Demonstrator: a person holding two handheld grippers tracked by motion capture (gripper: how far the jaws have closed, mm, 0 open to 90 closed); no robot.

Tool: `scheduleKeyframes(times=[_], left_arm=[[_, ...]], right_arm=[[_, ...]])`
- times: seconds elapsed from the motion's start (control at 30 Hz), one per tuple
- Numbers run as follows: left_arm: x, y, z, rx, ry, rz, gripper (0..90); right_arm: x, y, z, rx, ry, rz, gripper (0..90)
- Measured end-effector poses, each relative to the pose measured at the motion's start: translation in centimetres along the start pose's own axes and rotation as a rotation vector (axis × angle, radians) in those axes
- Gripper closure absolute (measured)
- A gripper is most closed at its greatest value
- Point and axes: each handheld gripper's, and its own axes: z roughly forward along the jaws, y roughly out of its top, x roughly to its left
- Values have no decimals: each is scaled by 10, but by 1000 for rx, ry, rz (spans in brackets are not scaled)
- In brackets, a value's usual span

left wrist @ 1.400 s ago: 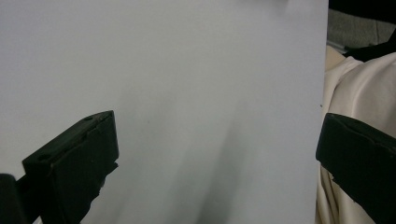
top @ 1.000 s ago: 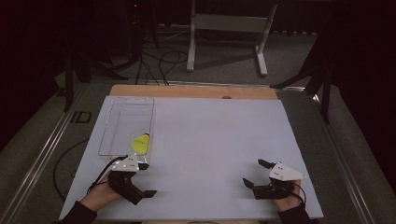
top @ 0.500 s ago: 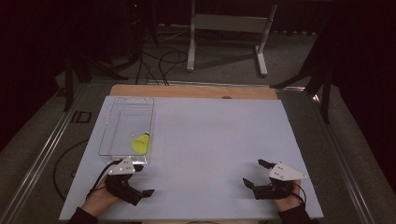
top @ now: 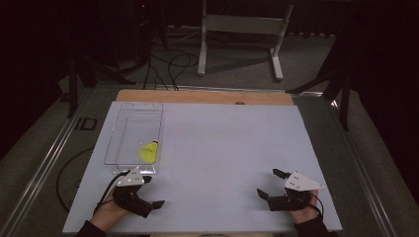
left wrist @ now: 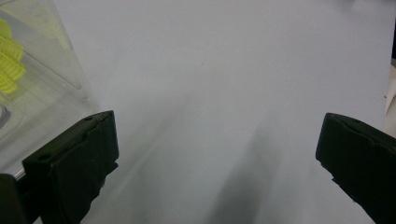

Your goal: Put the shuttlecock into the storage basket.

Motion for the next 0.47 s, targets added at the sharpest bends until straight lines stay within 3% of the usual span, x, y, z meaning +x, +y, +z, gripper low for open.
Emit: scheduleKeyframes(times=[0.2,0.47], left_arm=[[2,0,0,-6,-24,-17,2],[2,0,0,4,-26,-11,2]], right_arm=[[-1,-1,0,1,0,9,93],[-1,-1,-1,0,-2,9,93]])
